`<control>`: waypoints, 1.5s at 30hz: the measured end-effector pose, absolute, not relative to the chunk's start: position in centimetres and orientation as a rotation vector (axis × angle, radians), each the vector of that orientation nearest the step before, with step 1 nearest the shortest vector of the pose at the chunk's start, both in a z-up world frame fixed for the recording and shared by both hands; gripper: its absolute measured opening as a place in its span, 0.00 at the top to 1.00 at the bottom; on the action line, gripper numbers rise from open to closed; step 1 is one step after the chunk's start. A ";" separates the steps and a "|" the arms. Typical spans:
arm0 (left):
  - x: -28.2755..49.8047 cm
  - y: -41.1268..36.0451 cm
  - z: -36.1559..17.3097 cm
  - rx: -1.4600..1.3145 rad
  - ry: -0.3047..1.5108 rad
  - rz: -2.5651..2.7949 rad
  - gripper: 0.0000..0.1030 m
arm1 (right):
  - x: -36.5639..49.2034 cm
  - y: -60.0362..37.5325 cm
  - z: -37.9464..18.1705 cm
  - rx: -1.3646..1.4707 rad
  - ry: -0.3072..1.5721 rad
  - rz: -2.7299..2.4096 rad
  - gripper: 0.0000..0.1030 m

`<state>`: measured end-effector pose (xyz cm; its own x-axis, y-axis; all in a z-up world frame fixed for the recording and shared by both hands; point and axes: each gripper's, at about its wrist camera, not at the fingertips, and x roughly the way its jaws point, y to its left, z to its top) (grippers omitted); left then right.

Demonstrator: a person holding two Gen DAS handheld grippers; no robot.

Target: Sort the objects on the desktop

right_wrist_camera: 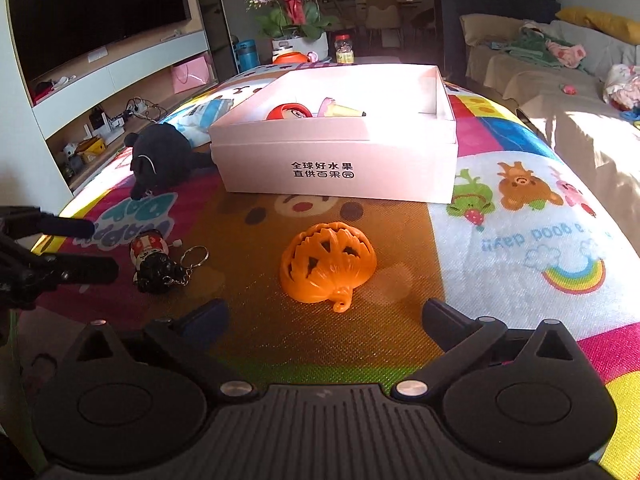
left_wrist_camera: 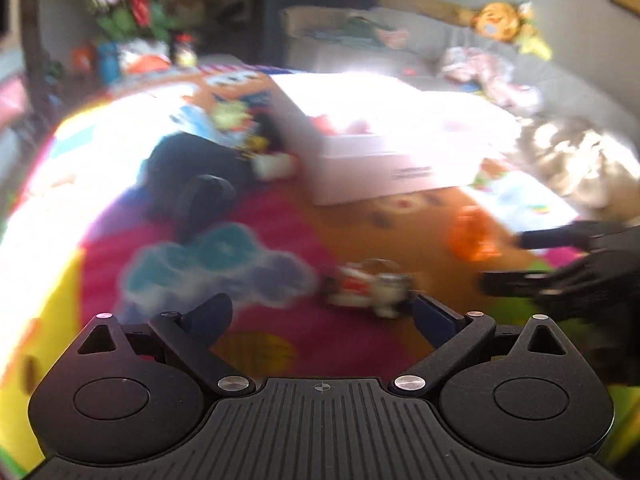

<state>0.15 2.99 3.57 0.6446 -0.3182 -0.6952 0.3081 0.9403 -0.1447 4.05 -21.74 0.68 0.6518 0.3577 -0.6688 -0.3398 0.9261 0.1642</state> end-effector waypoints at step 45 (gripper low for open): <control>-1.0 -4.2 8.8 0.218 0.539 -0.429 0.31 | -1.7 -23.4 10.7 -0.204 0.543 0.473 0.42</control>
